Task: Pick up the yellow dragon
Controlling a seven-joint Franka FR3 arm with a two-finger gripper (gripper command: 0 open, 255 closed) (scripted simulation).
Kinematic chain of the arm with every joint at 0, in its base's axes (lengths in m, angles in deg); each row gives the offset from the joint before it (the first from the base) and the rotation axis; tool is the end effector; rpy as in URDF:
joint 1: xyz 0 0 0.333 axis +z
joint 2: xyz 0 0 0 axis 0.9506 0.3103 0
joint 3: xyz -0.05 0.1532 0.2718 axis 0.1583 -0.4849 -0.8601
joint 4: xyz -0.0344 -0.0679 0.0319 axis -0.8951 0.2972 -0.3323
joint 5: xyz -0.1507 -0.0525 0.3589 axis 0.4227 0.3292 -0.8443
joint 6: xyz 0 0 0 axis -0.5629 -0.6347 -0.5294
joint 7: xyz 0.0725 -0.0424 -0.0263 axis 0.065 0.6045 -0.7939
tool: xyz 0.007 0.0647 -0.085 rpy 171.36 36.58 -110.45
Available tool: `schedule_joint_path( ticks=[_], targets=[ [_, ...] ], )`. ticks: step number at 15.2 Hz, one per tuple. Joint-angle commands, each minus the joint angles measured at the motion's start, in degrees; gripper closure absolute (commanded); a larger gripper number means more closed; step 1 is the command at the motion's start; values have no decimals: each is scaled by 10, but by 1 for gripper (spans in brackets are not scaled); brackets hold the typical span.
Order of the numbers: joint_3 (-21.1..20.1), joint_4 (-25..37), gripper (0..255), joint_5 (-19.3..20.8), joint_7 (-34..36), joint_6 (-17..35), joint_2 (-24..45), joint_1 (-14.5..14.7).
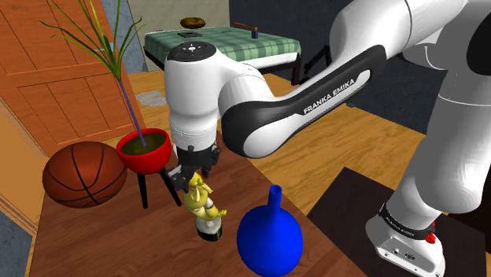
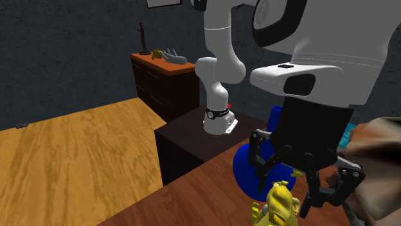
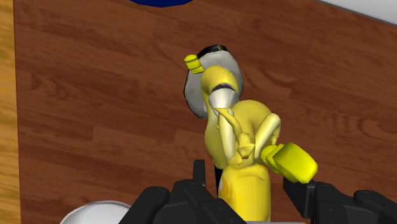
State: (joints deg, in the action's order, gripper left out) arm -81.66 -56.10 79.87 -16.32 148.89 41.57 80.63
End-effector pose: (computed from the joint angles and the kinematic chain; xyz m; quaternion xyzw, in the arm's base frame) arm 0.4221 0.4446 0.4509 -0.9937 -0.0206 -0.1103 0.0036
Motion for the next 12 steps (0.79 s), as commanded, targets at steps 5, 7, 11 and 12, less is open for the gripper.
schedule_joint_path(
  ticks=[5,7,11,12],
  targets=[
    [1,-1,255,1,0,2,1,0],
    [1,-1,255,2,1,2,2,0],
    [-2,8,255,-6,-5,-11,-5,-1],
    [-2,14,255,-9,-8,-18,-8,-2]
  ],
)
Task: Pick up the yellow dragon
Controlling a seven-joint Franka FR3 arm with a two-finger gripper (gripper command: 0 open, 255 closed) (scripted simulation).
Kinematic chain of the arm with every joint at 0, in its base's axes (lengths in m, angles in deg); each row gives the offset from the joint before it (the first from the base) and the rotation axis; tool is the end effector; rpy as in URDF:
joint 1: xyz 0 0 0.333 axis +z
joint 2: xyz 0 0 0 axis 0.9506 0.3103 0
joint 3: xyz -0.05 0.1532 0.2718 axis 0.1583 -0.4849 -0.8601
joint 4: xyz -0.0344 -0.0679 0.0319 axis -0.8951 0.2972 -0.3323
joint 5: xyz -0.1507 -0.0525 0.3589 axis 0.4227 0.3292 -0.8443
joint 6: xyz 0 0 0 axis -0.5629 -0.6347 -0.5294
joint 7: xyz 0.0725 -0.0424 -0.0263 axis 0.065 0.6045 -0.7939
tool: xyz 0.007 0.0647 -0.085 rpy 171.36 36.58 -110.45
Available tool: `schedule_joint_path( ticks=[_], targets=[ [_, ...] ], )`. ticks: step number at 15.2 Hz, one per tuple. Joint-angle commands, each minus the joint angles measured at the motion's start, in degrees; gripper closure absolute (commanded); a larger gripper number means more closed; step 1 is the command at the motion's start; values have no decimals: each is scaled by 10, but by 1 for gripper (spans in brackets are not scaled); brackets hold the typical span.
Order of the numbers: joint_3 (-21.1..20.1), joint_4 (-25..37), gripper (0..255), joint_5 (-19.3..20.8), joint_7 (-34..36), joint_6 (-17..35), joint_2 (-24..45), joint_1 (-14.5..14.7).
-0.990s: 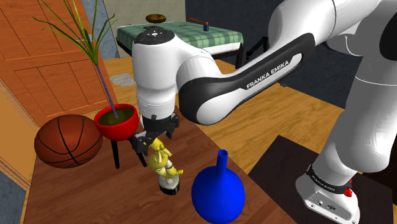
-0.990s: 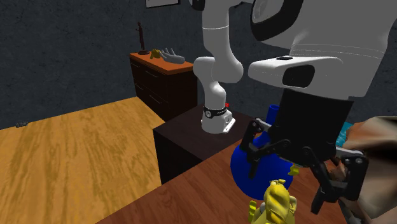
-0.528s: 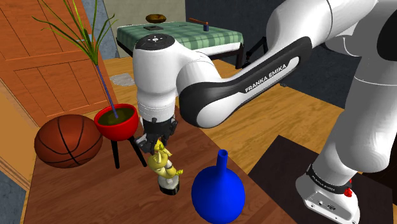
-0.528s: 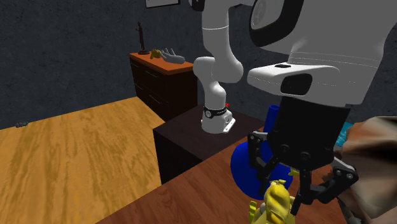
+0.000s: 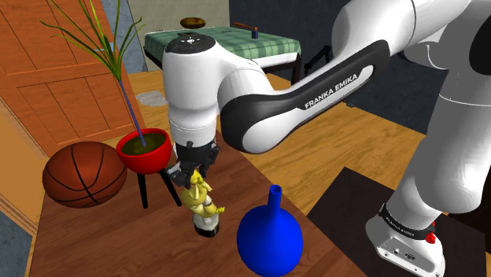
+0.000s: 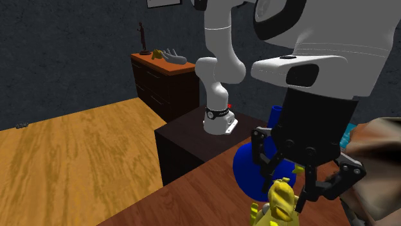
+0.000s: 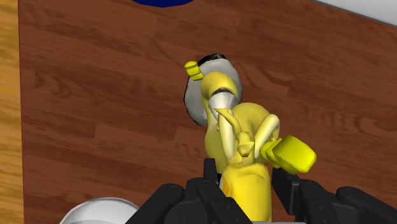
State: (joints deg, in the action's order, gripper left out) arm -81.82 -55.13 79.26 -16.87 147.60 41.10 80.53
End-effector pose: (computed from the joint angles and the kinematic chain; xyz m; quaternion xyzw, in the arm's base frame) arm 0.4221 0.4447 0.4609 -0.9937 -0.0205 -0.1100 0.0034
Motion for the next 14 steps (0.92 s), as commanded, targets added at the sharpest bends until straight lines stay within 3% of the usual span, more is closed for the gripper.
schedule_joint_path(
  ticks=[1,14],
  targets=[
    [-1,9,255,-6,-5,-12,-5,-1],
    [-7,78,255,-27,-29,-90,-21,-2]
  ],
)
